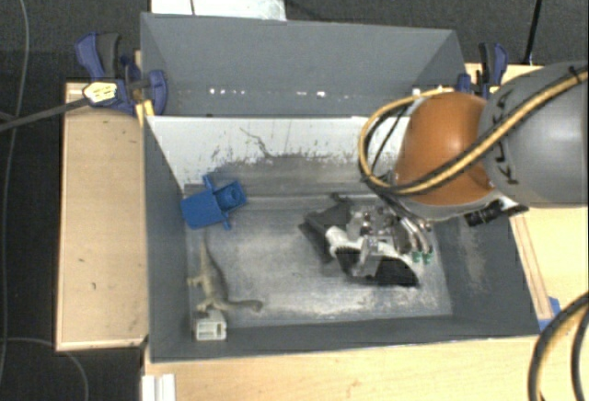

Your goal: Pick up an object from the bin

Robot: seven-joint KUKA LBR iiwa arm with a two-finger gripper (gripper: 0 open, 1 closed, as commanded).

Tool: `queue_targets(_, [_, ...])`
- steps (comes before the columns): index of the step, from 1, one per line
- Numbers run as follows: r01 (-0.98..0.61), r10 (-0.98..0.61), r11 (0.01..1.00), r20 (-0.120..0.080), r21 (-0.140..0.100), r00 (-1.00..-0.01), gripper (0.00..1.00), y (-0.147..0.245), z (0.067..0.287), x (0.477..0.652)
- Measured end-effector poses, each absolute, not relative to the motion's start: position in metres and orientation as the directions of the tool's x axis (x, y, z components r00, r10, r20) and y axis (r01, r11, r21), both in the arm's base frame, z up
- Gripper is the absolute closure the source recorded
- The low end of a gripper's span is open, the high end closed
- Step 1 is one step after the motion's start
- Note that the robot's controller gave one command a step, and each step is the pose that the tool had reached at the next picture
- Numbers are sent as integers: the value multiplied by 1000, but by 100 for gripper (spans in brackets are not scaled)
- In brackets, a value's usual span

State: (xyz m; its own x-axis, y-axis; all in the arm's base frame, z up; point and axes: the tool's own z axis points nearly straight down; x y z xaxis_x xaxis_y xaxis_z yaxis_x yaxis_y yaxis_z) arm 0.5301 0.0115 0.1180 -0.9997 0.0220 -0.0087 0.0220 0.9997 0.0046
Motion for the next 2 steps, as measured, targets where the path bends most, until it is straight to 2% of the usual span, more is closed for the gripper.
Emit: queue_targets(2, [22, 22, 1000, -6, 5, -1000, 100, 12, 131, 529])
